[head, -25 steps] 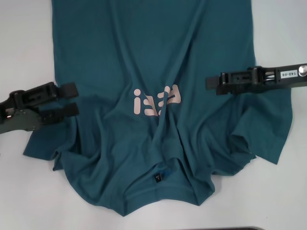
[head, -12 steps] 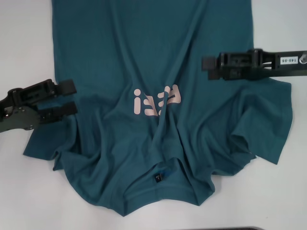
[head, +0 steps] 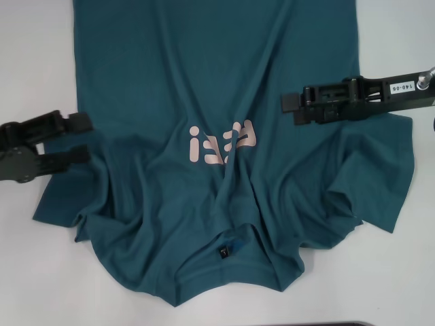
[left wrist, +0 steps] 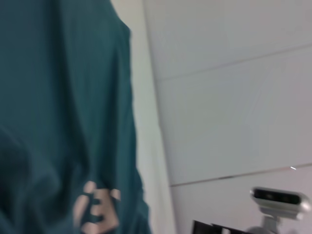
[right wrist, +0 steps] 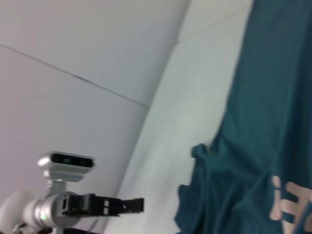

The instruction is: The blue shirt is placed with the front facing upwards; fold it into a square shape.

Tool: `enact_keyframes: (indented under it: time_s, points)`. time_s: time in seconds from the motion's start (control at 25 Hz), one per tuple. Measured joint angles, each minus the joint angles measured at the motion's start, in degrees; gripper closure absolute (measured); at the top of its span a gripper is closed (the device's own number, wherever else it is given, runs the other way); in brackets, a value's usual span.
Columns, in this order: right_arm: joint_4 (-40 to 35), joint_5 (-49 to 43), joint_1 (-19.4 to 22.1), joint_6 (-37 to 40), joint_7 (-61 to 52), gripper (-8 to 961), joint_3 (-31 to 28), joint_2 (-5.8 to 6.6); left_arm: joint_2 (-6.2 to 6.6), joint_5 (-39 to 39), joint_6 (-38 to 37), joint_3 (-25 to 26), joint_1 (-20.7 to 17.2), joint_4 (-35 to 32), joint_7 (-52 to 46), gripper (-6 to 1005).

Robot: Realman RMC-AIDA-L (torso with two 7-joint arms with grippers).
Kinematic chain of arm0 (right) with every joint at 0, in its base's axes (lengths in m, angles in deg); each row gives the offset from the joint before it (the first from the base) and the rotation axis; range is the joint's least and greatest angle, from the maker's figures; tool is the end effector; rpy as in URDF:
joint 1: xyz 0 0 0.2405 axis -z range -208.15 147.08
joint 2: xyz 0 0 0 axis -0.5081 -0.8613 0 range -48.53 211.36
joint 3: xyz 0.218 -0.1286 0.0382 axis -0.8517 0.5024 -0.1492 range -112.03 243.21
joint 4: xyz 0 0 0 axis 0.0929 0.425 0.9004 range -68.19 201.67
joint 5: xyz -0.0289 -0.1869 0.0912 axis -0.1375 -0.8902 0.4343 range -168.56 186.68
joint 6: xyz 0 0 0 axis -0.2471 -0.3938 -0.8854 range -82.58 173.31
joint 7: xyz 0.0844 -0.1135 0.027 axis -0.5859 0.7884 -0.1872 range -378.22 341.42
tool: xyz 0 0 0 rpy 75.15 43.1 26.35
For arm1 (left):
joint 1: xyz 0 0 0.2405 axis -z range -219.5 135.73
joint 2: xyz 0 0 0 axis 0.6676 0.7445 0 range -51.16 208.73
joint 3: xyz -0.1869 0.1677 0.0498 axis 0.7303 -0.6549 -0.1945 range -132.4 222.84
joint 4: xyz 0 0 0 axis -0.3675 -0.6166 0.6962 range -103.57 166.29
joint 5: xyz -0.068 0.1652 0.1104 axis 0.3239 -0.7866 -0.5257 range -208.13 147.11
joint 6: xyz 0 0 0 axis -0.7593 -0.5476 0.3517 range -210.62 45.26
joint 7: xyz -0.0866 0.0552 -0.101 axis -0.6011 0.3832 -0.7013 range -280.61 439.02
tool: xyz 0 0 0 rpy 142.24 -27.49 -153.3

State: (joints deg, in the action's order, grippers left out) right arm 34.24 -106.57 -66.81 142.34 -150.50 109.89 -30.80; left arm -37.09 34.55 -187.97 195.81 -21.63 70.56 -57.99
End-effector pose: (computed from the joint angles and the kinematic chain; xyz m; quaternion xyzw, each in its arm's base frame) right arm 0.2450 0.3386 0.0204 0.7915 -0.5733 -0.2030 0.0601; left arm -0.3083 0.2640 0.0484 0.6672 0.6696 0.3238 0.0395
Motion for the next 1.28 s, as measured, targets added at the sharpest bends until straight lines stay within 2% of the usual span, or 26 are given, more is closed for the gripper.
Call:
enact_keyframes:
  time_s: [0.2, 0.36, 0.76, 1.28]
  points:
    - [-0.03, -0.29, -0.13, -0.58, -0.31, 9, -0.43, 0.27, 3.33, -3.44, 2.44, -0.44, 0.49, 0.33, -3.07, 66]
    - [-0.09, -0.27, -0.13, -1.28, -0.20, 9, -0.57, 0.39, 4.76, -8.15, 4.48, -0.43, 1.90, 0.46, -4.11, 66]
    - [-0.11, -0.28, 0.81, -2.93, -0.37, 9, -0.98, 0.45, 4.11, -16.12, 10.48, -0.69, 5.56, 0.47, -4.16, 67]
    - [-0.08, -0.16, 1.38, -2.93, -0.35, 9, -1.32, 0.68, 4.47, -18.74, 12.93, -0.88, 5.44, 0.42, -4.22, 66]
